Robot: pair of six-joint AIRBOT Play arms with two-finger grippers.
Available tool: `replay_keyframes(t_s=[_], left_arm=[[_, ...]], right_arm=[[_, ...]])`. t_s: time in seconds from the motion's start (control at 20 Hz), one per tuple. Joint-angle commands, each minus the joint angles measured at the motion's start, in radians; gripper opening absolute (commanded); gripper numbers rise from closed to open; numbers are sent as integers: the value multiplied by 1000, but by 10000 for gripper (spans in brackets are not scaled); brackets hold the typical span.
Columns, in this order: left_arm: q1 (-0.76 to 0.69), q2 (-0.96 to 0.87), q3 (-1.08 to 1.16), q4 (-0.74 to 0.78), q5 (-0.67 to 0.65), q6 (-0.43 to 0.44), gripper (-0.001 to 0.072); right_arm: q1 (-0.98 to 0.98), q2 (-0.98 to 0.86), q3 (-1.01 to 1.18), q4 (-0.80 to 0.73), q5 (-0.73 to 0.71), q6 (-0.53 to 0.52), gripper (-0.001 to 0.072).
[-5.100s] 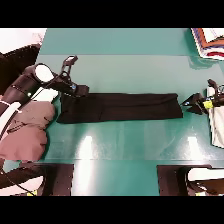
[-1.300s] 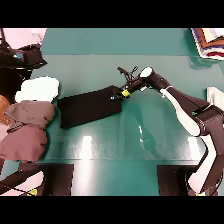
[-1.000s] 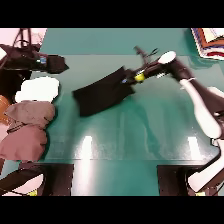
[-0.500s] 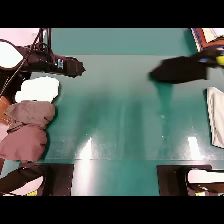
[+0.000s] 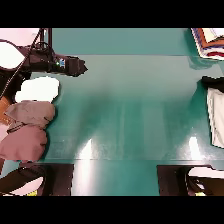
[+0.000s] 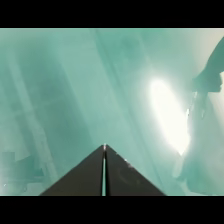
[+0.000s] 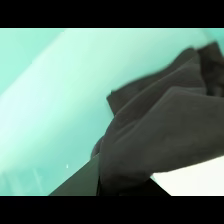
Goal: Fold the shirts.
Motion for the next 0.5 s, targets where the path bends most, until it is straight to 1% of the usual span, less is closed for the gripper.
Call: replay_keyframes(t_s=[0.0, 0.15, 0.3, 0.45], left_arm=[[0, -1, 0, 0, -1, -3, 26], [0, -1, 0, 0, -1, -2, 26], [0, -1, 0, 3, 0, -2, 26], [0, -1, 0, 3, 0, 6, 27]], right_arm=[[-34, 26, 1, 31, -46, -10, 17], [-48, 88, 1, 5, -34, -10, 17], [-93, 135, 0, -11, 62, -8, 17], [-134, 157, -1, -134, 174, 30, 17]])
